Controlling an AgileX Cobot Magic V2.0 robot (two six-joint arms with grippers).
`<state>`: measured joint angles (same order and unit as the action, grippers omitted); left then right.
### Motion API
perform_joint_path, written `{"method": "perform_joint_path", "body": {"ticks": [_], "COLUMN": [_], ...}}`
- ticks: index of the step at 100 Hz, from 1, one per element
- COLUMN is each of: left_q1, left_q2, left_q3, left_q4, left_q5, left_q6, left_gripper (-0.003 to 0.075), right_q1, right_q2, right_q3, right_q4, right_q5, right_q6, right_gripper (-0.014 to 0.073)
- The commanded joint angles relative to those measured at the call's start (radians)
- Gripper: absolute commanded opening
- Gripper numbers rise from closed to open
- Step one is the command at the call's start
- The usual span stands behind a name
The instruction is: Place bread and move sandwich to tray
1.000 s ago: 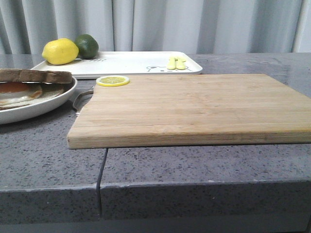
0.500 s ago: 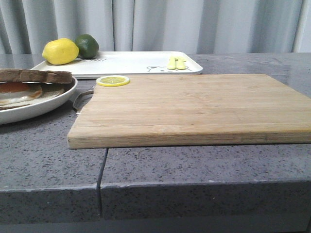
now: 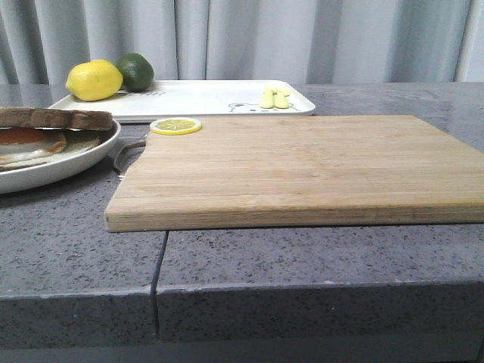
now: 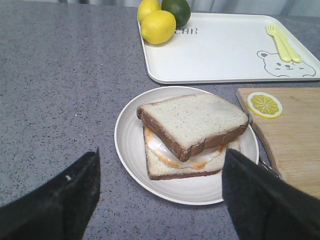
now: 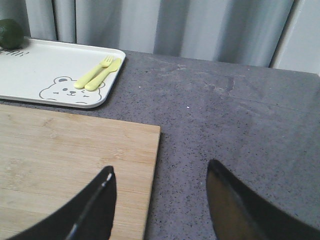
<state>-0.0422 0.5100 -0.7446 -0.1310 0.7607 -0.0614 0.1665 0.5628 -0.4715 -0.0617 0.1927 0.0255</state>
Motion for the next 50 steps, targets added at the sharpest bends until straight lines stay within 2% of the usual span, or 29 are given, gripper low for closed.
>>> {"method": "perform_joint_path", "body": {"ticks": [1, 50], "left_q1": [0.002, 0.002], "left_q2": [0.012, 0.012], "left_q3": [-0.035, -0.035], "left_q4": [-0.012, -0.012], "left_q5": [-0.069, -0.09], "left_q6": [-0.009, -0.026], "left_gripper": [0.0482, 0.0472], "right_q1": [-0.007, -0.007], "right_q2": [-0.001, -0.001], "right_q3": [-0.027, -0.027], "right_q4": [0.001, 0.001], "right_q5": [-0.073, -0.073], "right_q6": [0.0, 0.0], "right_gripper": [0.0418, 0.0418]}}
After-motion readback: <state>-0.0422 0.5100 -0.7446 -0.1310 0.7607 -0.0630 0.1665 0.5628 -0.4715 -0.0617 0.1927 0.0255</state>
